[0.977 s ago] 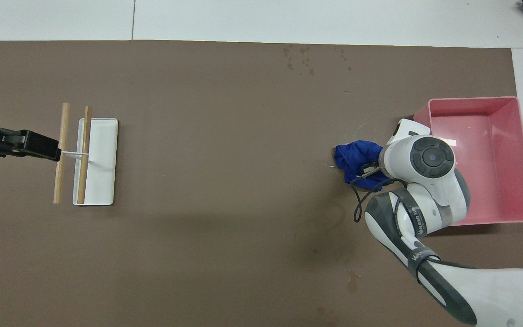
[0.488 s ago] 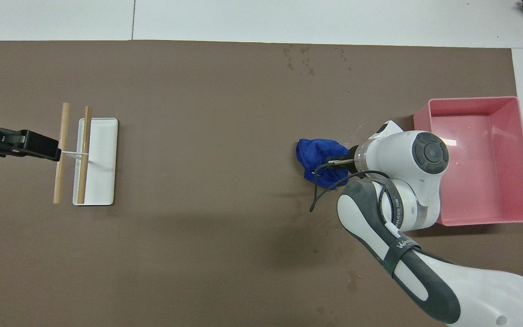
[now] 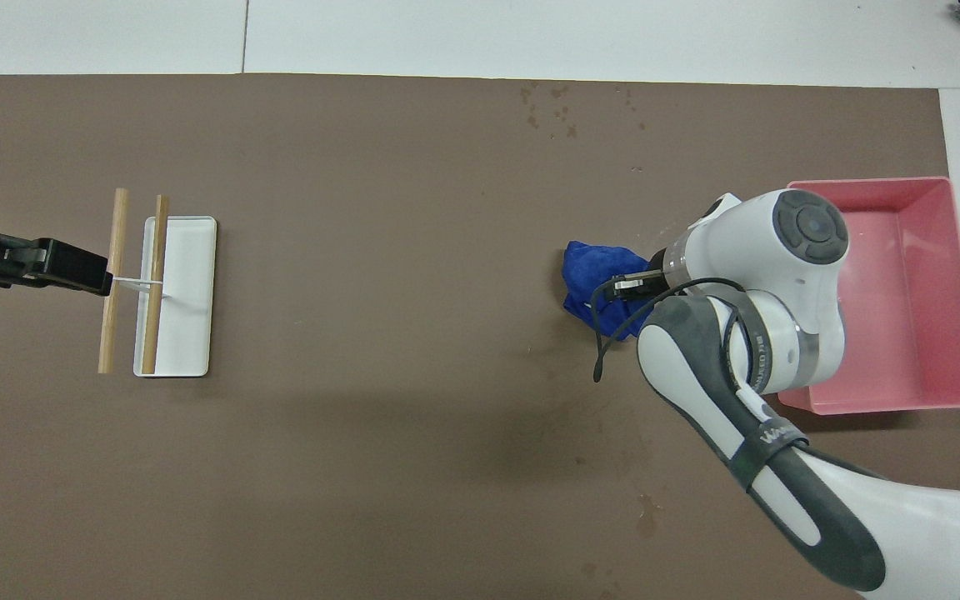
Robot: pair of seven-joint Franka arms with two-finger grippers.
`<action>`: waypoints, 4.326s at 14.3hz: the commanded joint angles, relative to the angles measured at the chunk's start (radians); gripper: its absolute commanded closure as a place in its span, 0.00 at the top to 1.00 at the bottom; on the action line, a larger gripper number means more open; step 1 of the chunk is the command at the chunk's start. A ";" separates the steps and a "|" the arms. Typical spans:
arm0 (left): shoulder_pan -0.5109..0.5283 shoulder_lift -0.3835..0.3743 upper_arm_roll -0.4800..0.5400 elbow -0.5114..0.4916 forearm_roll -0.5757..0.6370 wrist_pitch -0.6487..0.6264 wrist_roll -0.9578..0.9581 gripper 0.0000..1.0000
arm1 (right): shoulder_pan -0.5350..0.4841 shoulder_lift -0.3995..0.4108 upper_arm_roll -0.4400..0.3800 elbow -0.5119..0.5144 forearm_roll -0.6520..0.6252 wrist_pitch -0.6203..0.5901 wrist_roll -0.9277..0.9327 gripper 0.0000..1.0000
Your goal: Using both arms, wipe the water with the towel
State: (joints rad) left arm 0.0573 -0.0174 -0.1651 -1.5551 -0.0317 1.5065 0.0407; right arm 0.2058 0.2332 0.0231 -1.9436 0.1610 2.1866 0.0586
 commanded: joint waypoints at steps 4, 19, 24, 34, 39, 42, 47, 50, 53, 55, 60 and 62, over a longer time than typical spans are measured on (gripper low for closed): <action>0.009 -0.032 -0.001 -0.034 -0.011 0.006 0.005 1.00 | -0.091 -0.076 0.004 0.212 -0.150 -0.330 -0.008 0.00; 0.009 -0.032 -0.001 -0.034 -0.011 0.006 0.005 1.00 | -0.434 -0.261 0.006 0.005 -0.367 -0.196 -0.645 0.00; 0.009 -0.032 -0.001 -0.034 -0.011 0.006 0.005 1.00 | -0.459 -0.154 0.008 -0.057 -0.367 -0.029 -0.634 0.00; 0.009 -0.032 -0.001 -0.034 -0.011 0.006 0.005 1.00 | -0.445 -0.095 0.008 -0.087 -0.365 0.093 -0.615 1.00; 0.009 -0.032 -0.001 -0.034 -0.011 0.006 0.005 1.00 | -0.442 -0.106 0.020 -0.066 -0.351 0.055 -0.612 1.00; 0.009 -0.032 -0.001 -0.034 -0.011 0.006 0.005 1.00 | -0.433 -0.130 0.035 -0.025 -0.308 -0.017 -0.591 1.00; 0.009 -0.032 -0.001 -0.034 -0.011 0.006 0.005 1.00 | -0.365 -0.192 0.043 0.012 -0.245 -0.117 -0.450 1.00; 0.009 -0.032 -0.001 -0.034 -0.011 0.006 0.005 1.00 | -0.332 -0.204 0.043 0.116 -0.167 -0.249 -0.330 1.00; 0.009 -0.032 -0.001 -0.034 -0.011 0.005 0.005 1.00 | -0.316 -0.230 0.043 0.230 -0.159 -0.417 -0.325 1.00; 0.009 -0.032 -0.001 -0.034 -0.011 0.006 0.005 1.00 | -0.315 -0.262 0.043 0.265 -0.159 -0.507 -0.325 1.00; 0.009 -0.032 -0.001 -0.034 -0.011 0.006 0.005 1.00 | -0.298 -0.354 0.043 0.264 -0.159 -0.596 -0.287 1.00; 0.009 -0.032 -0.001 -0.034 -0.011 0.006 0.005 1.00 | -0.286 -0.357 0.041 0.256 -0.161 -0.585 -0.275 1.00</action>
State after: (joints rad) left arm 0.0573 -0.0178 -0.1651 -1.5551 -0.0317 1.5065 0.0407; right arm -0.0864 -0.1146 0.0651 -1.6757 -0.0191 1.6052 -0.2422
